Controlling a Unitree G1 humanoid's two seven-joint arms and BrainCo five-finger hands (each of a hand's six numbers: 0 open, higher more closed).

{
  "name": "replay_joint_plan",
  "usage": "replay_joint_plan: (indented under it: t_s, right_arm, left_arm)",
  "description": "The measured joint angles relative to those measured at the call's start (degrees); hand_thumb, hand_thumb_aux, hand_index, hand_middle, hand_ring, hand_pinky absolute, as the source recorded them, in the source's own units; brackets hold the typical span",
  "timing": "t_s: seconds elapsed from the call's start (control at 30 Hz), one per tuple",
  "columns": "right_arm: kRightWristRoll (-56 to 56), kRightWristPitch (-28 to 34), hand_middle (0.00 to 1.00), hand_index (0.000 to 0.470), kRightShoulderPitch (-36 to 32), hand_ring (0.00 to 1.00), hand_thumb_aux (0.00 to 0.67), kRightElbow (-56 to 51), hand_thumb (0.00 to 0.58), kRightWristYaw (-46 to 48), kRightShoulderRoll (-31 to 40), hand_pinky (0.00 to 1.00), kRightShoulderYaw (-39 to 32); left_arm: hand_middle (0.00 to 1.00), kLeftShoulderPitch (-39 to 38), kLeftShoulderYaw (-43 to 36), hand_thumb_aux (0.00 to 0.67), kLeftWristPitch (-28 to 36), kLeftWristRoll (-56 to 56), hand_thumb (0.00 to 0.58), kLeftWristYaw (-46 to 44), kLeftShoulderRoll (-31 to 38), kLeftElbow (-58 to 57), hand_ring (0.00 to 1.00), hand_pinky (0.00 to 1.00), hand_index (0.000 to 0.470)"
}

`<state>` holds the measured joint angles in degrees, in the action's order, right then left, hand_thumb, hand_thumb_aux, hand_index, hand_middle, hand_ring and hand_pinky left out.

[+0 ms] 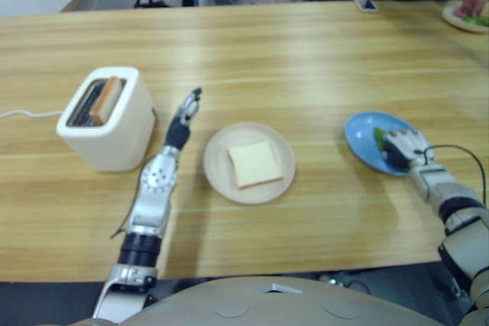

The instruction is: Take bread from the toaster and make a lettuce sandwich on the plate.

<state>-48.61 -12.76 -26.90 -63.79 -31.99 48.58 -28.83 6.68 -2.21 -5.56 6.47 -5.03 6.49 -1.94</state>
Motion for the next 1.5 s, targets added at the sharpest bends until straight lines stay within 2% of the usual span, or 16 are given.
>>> replay_joint_plan:
  t_s: [0.17, 0.33, 0.47, 0.6, 0.7, 0.87, 1.03, 1.3, 1.5]
  right_arm:
    - [2.38, 0.99, 1.0, 0.46, 5.88, 1.0, 0.67, 17.77, 0.58, -0.9, 5.7, 1.0, 6.53]
    - [2.75, 4.41, 1.0, 0.46, 13.56, 1.0, 0.67, 37.75, 0.58, 1.24, 6.23, 1.0, 11.8]
    - [2.1, 7.76, 1.0, 0.46, 16.98, 1.0, 0.67, 51.54, 0.58, 5.0, 4.72, 1.0, 15.63]
    - [-0.46, 8.89, 1.0, 0.46, 15.42, 1.0, 0.67, 61.24, 0.58, 9.98, -1.04, 1.0, 14.77]
    - [-3.19, 8.78, 1.0, 0.46, 11.56, 1.0, 0.67, 62.99, 0.58, 13.27, -6.57, 1.0, 11.46]
    - [-9.55, 6.71, 1.0, 0.46, 7.1, 1.0, 0.67, 62.5, 0.58, 16.9, -17.86, 1.0, 1.37]
    - [-13.77, 5.15, 1.0, 0.46, 6.2, 1.0, 0.67, 56.06, 0.58, 17.61, -22.26, 1.0, -4.57]
    - [-16.48, 3.37, 1.0, 0.46, 7.96, 1.0, 0.67, 50.65, 0.58, 17.63, -23.56, 1.0, -9.25]
    - [-16.64, 3.35, 1.0, 0.46, 8.88, 1.0, 0.67, 51.96, 0.58, 17.77, -19.93, 1.0, -8.48]
  left_arm:
    - [0.0, -0.14, 1.19, 0.0, -0.21, -0.46, 0.0, 0.51, 0.0, 0.36, 0.0, 0.0, 0.0]
    - [0.0, -0.1, 2.36, 0.0, -0.71, -1.18, 0.0, 1.27, -0.06, 0.39, 0.0, 0.0, 0.0]
    - [0.0, 0.06, 3.52, 0.0, -1.17, -2.55, 0.0, 1.51, -0.24, 0.32, 0.0, 0.0, 0.0]
    - [0.0, 1.66, 5.81, 0.0, -1.4, -5.21, 0.0, 2.08, -0.65, -0.32, 0.0, 0.0, 0.0]
    - [0.0, 2.12, 7.76, 0.0, -1.58, -6.59, 0.0, 2.82, -0.55, -1.0, 0.0, 0.0, 0.0]
    - [0.0, 3.1, 8.11, 0.0, -1.97, -6.75, 0.0, 2.85, -0.45, -1.94, 0.0, 0.0, 0.0]
    - [0.0, 3.17, 8.21, 0.0, -1.98, -6.72, 0.0, 2.7, -0.31, -2.17, 0.0, 0.0, 0.0]
    - [0.0, 3.17, 7.48, 0.0, -1.98, -6.5, 0.0, 2.71, -0.31, -2.18, 0.0, 0.0, 0.0]
    - [0.0, 3.16, 7.25, 0.0, -1.99, -6.44, 0.0, 2.74, -0.31, -2.19, 0.0, 0.0, 0.0]
